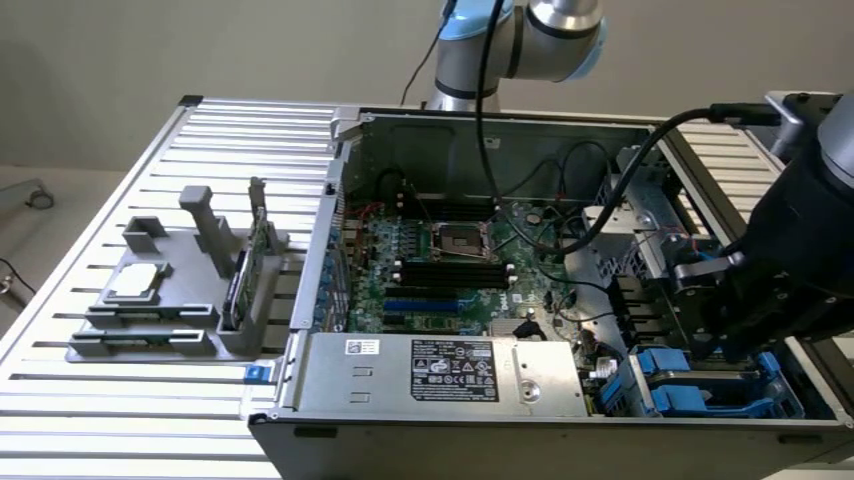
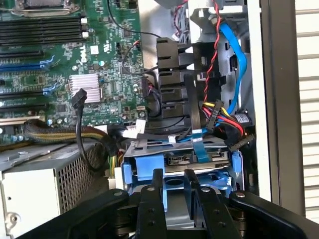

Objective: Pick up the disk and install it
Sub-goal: 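Insert the first disk wire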

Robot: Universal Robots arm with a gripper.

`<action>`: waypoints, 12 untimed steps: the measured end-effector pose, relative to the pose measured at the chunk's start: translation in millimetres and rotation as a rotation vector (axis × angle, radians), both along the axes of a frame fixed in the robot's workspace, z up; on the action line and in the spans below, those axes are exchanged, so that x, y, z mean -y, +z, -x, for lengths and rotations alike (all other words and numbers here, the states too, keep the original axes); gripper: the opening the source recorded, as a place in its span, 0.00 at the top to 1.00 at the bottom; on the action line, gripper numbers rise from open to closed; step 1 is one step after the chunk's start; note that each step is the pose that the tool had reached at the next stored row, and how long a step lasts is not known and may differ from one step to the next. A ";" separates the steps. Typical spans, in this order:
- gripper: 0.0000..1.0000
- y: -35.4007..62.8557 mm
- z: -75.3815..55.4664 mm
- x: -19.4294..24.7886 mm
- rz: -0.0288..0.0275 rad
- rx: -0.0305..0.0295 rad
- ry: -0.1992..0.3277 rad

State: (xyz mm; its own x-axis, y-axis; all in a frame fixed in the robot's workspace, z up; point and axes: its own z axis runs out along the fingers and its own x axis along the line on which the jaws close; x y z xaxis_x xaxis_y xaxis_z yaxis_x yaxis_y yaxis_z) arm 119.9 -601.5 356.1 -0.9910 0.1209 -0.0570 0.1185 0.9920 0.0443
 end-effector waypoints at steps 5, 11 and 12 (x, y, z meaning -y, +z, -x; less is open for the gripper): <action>0.69 -0.9 0.0 0.0 0.0000 0.0000 -0.084; 0.69 -1.1 0.0 0.0 -0.0026 0.0000 -0.163; 0.69 -1.1 -0.1 0.0 -0.0032 0.0001 -0.174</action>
